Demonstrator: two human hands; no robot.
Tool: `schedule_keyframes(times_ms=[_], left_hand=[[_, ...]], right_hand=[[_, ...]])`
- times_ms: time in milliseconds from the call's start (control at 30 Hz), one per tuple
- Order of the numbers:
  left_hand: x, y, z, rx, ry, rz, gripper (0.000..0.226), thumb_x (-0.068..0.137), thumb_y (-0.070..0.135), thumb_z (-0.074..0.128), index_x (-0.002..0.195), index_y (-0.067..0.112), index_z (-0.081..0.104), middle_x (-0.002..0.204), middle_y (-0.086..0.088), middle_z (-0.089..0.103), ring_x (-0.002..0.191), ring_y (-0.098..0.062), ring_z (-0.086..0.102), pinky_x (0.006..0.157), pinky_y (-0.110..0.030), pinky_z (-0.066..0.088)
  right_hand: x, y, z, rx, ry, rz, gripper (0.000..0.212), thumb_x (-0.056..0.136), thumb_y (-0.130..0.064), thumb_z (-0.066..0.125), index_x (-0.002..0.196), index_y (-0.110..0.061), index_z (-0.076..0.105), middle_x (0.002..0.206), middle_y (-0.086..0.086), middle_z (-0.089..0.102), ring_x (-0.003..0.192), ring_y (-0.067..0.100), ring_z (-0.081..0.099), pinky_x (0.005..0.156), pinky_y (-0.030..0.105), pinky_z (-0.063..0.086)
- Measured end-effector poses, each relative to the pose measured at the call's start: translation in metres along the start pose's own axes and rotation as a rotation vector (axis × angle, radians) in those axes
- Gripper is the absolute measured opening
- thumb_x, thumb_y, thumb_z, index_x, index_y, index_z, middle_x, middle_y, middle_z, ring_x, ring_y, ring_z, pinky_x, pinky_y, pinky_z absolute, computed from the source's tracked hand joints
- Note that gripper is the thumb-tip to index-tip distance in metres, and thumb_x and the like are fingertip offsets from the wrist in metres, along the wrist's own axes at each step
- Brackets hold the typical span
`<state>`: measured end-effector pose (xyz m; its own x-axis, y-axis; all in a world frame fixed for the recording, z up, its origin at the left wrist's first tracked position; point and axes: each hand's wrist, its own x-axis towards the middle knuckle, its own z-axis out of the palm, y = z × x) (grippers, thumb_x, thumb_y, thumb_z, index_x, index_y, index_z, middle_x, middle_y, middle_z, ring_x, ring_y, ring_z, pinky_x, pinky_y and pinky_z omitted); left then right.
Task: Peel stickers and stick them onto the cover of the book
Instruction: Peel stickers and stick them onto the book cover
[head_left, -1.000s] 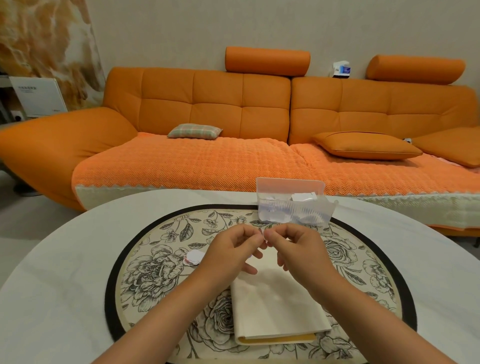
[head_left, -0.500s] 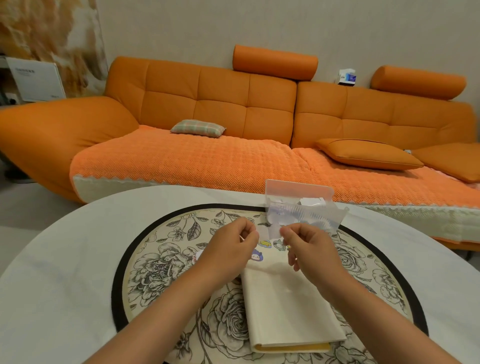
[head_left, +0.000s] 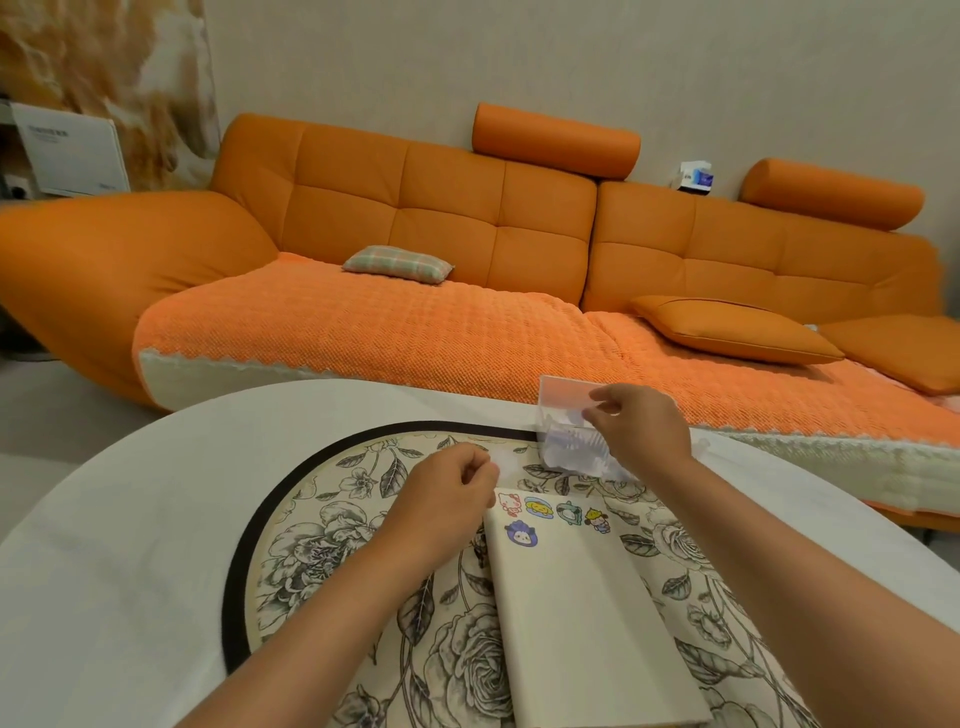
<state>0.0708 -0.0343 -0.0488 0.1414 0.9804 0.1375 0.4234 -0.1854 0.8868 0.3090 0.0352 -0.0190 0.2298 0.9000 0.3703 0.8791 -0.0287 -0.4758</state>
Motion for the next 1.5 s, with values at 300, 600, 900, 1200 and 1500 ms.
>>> schedule_keyframes(times_ms=[300,600,900,1200,1500], left_hand=[[-0.003,0.010,0.005,-0.101,-0.023,-0.074,0.032,0.096,0.020,0.053,0.065,0.016,0.061,0.051,0.013,0.060,0.050,-0.010,0.052,0.060,-0.032,0.048],[-0.022,0.032,0.020,-0.204,-0.148,-0.152,0.027,0.089,0.012,0.050,0.063,0.012,0.057,0.053,0.002,0.056,0.048,-0.016,0.051,0.052,-0.027,0.044],[-0.026,0.040,0.036,-0.464,-0.268,-0.361,0.022,0.097,0.017,0.049,0.078,0.008,0.056,0.059,-0.003,0.053,0.046,-0.020,0.050,0.046,-0.023,0.039],[-0.021,0.031,0.034,-0.482,-0.160,-0.275,0.027,0.099,0.032,0.057,0.099,0.005,0.060,0.070,-0.009,0.061,0.048,-0.020,0.051,0.045,-0.026,0.042],[-0.026,0.023,0.038,-0.218,-0.140,-0.047,0.018,0.097,0.019,0.062,0.080,0.013,0.065,0.064,0.000,0.066,0.050,-0.017,0.055,0.045,-0.026,0.042]], right_hand=[[-0.063,-0.025,-0.014,0.166,-0.034,-0.306,0.014,0.090,-0.026,0.072,0.099,-0.036,0.070,0.098,-0.021,0.068,0.066,-0.001,0.056,0.066,0.020,0.044],[-0.122,-0.016,-0.023,-0.035,0.061,-0.671,0.023,0.077,-0.039,0.080,0.093,-0.035,0.064,0.093,-0.019,0.063,0.059,-0.007,0.043,0.052,0.010,0.030],[-0.124,0.001,-0.018,-0.016,0.211,-0.725,0.007,0.088,-0.032,0.066,0.083,-0.028,0.069,0.084,-0.014,0.064,0.055,0.006,0.046,0.047,0.017,0.034],[-0.118,-0.010,-0.026,0.911,-0.348,0.236,0.013,0.090,-0.020,0.073,0.079,-0.012,0.071,0.063,-0.003,0.061,0.047,0.013,0.049,0.050,0.027,0.038],[-0.119,-0.008,-0.023,1.013,-0.591,0.382,0.013,0.089,-0.021,0.073,0.093,-0.009,0.075,0.078,0.001,0.063,0.055,0.014,0.052,0.050,0.027,0.038]])
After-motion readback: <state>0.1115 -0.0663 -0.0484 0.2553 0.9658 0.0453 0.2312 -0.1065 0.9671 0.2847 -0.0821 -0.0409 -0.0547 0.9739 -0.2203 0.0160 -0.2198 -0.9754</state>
